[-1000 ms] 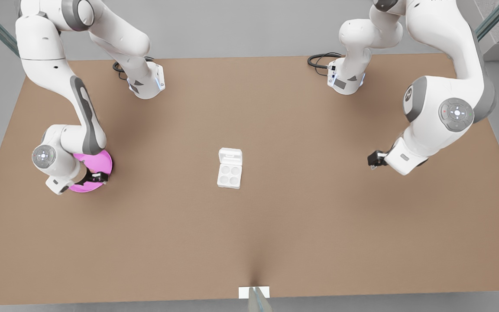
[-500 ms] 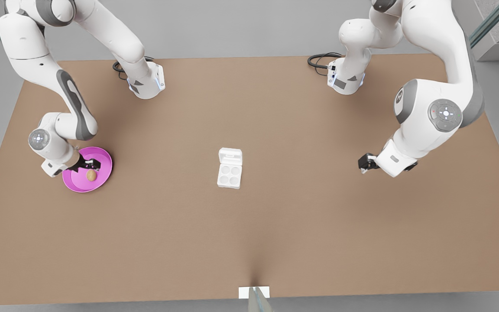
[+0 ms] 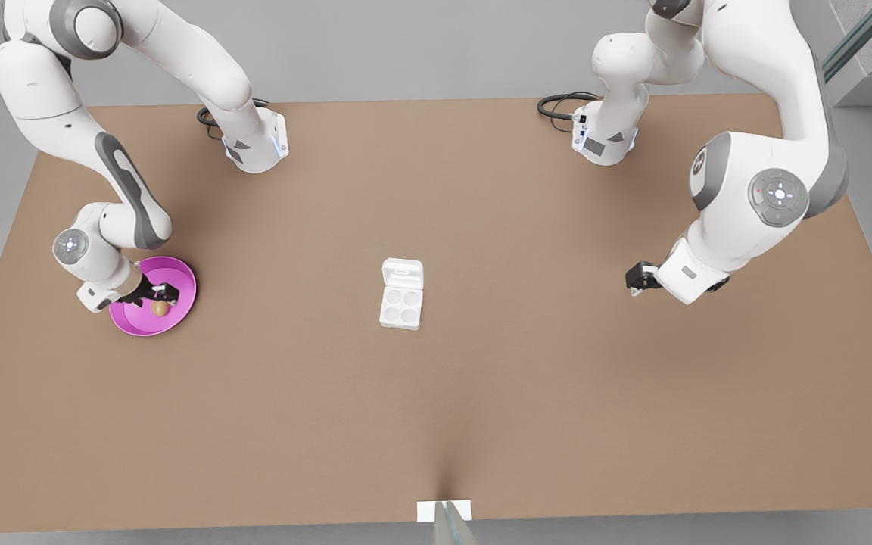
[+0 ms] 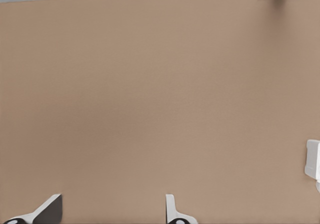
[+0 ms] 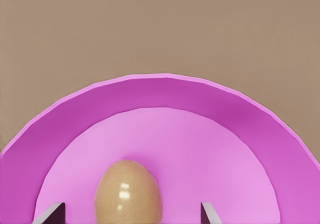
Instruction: Pack egg into the box and close the box lid
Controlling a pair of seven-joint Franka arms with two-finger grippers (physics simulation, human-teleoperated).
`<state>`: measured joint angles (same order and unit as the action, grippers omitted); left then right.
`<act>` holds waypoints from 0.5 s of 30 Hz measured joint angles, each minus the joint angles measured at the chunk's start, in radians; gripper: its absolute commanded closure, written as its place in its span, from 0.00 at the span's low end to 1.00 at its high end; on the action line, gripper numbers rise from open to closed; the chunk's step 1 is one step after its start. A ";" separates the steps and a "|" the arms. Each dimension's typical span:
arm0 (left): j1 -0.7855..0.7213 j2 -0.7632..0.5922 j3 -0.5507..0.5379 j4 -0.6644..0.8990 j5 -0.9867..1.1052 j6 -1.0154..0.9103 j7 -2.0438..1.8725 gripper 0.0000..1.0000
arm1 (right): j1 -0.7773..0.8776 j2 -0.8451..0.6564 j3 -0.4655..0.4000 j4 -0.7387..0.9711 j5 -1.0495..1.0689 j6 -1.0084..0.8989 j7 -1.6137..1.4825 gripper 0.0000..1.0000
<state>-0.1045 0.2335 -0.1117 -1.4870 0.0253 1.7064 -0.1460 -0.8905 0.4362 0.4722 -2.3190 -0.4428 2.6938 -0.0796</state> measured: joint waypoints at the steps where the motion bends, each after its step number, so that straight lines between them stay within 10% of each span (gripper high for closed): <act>1: -0.001 0.000 0.000 -0.001 0.000 -0.001 0.000 0.00 | 0.000 0.001 0.000 -0.001 0.003 0.005 0.001 0.00; 5: -0.001 0.002 0.000 -0.001 0.000 -0.003 -0.001 0.00 | -0.006 0.013 -0.001 -0.001 0.004 0.021 0.003 0.02; 15: 0.005 0.024 0.000 -0.002 -0.001 0.001 -0.003 0.00 | -0.003 0.011 -0.001 -0.003 0.008 0.036 0.003 0.50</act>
<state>-0.0994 0.2579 -0.1117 -1.4885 0.0242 1.7078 -0.1488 -0.8939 0.4468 0.4711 -2.3224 -0.4352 2.7294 -0.0763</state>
